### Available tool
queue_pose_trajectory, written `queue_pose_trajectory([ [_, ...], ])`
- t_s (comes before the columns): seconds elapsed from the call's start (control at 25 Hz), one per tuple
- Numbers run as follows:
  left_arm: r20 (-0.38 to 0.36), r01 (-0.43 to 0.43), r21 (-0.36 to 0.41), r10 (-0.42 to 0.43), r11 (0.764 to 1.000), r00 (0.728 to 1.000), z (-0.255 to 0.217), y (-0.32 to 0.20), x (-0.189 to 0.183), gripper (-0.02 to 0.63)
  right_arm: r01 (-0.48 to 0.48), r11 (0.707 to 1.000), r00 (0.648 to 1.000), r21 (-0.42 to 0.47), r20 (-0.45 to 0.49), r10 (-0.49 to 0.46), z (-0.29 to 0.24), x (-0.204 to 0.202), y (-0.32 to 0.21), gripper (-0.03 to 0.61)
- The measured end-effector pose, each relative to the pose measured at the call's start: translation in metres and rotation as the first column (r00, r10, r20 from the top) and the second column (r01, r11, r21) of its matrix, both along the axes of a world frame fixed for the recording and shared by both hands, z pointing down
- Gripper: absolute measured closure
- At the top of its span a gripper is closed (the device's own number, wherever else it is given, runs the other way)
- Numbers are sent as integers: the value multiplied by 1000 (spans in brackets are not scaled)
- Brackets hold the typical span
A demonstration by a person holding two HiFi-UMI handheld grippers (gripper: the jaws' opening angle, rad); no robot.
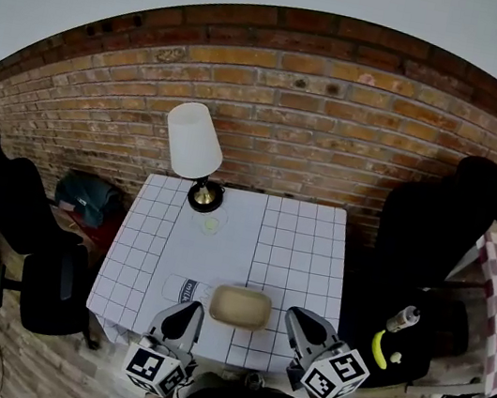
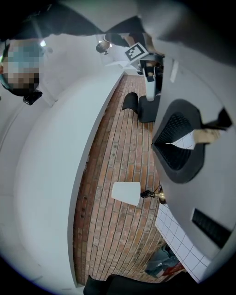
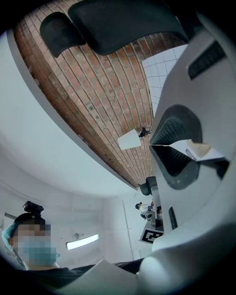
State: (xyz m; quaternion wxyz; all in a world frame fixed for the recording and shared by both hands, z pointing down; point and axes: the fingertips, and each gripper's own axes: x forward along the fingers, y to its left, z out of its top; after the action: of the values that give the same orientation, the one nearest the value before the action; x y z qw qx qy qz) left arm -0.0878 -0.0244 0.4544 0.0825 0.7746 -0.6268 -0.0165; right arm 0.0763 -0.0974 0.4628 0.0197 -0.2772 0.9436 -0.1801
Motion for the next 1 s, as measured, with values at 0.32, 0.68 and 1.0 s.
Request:
queue_pose_trajectory([
  [0.32,-15,-70,-32,69,997,997,12,-25,-7,603,-98,995,995,-20,12,98,16,-6,-16,574],
  [0.68,-8,-175,-79,175,981,985,30,-51,-26,603,-202,978,979,-43,7,203,34,-21,-21,574],
  [1.0,-20,-219,-127,218,967,976,62,-62,-33,603,-259,963,965,-76,-60,254,70,-30,-25,574],
])
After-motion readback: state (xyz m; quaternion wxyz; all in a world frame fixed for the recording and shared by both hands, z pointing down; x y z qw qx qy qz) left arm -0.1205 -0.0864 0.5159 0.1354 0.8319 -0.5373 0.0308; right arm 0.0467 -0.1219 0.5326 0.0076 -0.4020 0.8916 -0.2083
